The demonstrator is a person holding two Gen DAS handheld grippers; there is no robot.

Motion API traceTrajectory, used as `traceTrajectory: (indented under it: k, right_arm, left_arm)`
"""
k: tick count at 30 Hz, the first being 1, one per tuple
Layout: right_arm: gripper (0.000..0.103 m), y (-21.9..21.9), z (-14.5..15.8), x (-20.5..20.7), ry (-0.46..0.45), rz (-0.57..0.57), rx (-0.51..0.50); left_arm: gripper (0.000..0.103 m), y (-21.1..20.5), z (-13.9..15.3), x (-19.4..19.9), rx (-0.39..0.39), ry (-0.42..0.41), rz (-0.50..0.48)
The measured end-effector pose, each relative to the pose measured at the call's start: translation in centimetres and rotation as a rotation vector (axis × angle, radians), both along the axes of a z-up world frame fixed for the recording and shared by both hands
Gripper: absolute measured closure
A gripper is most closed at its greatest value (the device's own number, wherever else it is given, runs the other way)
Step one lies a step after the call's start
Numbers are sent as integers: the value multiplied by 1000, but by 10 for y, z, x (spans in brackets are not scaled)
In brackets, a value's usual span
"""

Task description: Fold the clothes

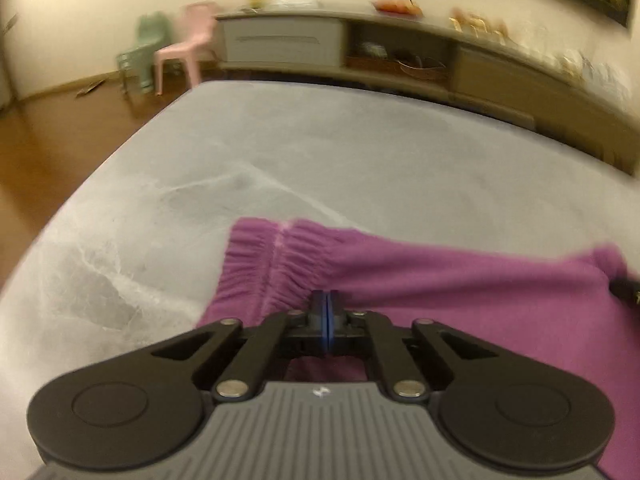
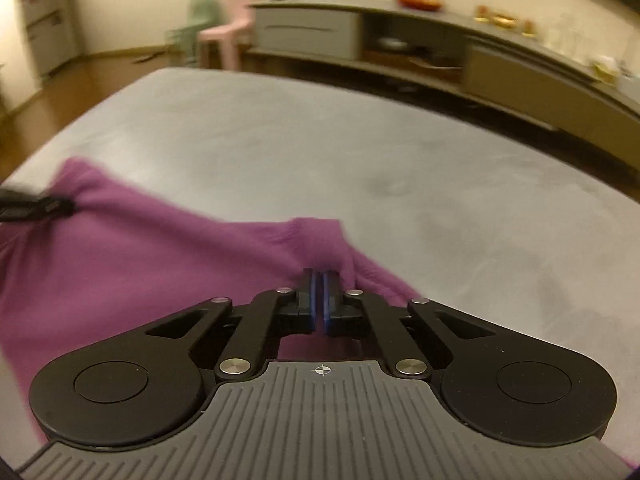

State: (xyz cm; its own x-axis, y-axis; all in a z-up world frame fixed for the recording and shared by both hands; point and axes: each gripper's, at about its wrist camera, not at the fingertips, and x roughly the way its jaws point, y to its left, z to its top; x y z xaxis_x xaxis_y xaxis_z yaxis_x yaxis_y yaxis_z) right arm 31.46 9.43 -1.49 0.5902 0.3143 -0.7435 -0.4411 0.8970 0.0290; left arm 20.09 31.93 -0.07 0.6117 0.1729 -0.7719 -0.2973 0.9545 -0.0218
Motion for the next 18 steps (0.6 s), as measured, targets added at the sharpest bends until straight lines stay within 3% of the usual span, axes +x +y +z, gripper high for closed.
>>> traceTrajectory:
  k: [2,4,5,6,8,11,14,18]
  right_arm:
    - [103,-1,6,5,21,-6,1]
    - [85,-11,23,-17,-32,-7,32]
    - [67,-19,30,-35,-64,1,49]
    - [61,-29,38,-54,-93,14,65]
    - [60,-54,38,-92,-102,44,85]
    - [60,-117,22,-131,-82,-22,15]
    - [60,-210,2,-158,-45,-224,-53]
    - [60,-340,-19,-190,34,-507,-48]
  left_arm:
    - [99,-6,6,-3,33,5,6]
    - [98,-17,14,-8,78,-5,-25]
    - [96,-21,20,-11,77,-19,-50]
    - [95,-23,27,-12,60,-35,-84]
    - [92,-27,35,-13,28,-57,-155]
    - [92,-28,20,-9,53,2,-166]
    - [92,-17,5,-6,71,21,-132]
    - [96,-11,-1,-3,141,22,-77]
